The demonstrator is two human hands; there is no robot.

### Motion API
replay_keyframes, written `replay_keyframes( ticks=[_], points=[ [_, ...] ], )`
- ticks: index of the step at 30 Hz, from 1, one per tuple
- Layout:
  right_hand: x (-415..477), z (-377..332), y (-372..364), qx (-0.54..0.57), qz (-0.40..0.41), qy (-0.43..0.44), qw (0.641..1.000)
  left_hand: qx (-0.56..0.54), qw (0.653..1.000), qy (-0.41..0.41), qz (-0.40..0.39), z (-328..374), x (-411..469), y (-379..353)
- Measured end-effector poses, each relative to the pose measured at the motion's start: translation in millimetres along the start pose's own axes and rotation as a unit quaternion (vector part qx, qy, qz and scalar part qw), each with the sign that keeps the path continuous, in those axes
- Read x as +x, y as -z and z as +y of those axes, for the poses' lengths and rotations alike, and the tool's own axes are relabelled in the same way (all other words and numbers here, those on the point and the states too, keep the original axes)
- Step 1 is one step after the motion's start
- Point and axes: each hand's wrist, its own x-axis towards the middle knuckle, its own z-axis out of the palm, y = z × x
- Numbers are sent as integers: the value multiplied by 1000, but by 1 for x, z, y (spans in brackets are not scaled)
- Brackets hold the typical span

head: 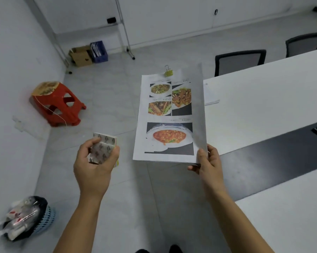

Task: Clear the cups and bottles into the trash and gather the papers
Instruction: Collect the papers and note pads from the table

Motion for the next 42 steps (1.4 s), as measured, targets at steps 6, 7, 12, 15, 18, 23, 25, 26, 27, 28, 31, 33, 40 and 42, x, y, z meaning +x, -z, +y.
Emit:
replay_keyframes(
  ticks=[6, 7, 12, 15, 18, 23, 25, 26, 27, 28, 31, 33, 40, 42],
  points=[
    [105, 5, -43, -20, 75, 6, 997, -16, 997, 29, -66, -60, 122, -89],
    [121, 8, -49, -20, 100, 4, 995, -20, 995, 34, -88, -69, 141, -108],
    [182, 0, -63, 3, 266, -7, 964, -27, 967, 35, -249, -87, 235, -220],
    [208, -13, -65, 27, 365, 7, 931, -21, 935, -18, -354, -80, 277, -292],
    [215, -12, -65, 75, 457, 8, 886, 3, 894, -66, -443, -75, 292, -354],
    [213, 5, -61, 134, 563, 6, 815, 66, 825, -109, -551, -96, 270, -433],
    [213, 20, -55, 148, 597, -5, 788, 108, 799, -123, -579, -115, 252, -463],
    [215, 28, -51, 155, 610, -9, 777, 125, 788, -124, -591, -126, 242, -478],
    [217, 36, -47, 162, 621, -13, 767, 140, 777, -126, -601, -135, 231, -491],
    [219, 44, -43, 170, 629, -17, 759, 158, 768, -132, -607, -145, 221, -503],
    [229, 60, -33, 193, 643, -33, 740, 208, 746, -156, -613, -172, 193, -531],
    [232, 67, -32, 201, 655, -43, 727, 247, 723, -173, -622, -188, 180, -542],
    [241, 75, -28, 221, 676, -48, 702, 318, 661, -235, -637, -202, 167, -558],
    [247, 72, -26, 229, 674, -53, 701, 327, 639, -227, -658, -194, 175, -559]
  ],
)
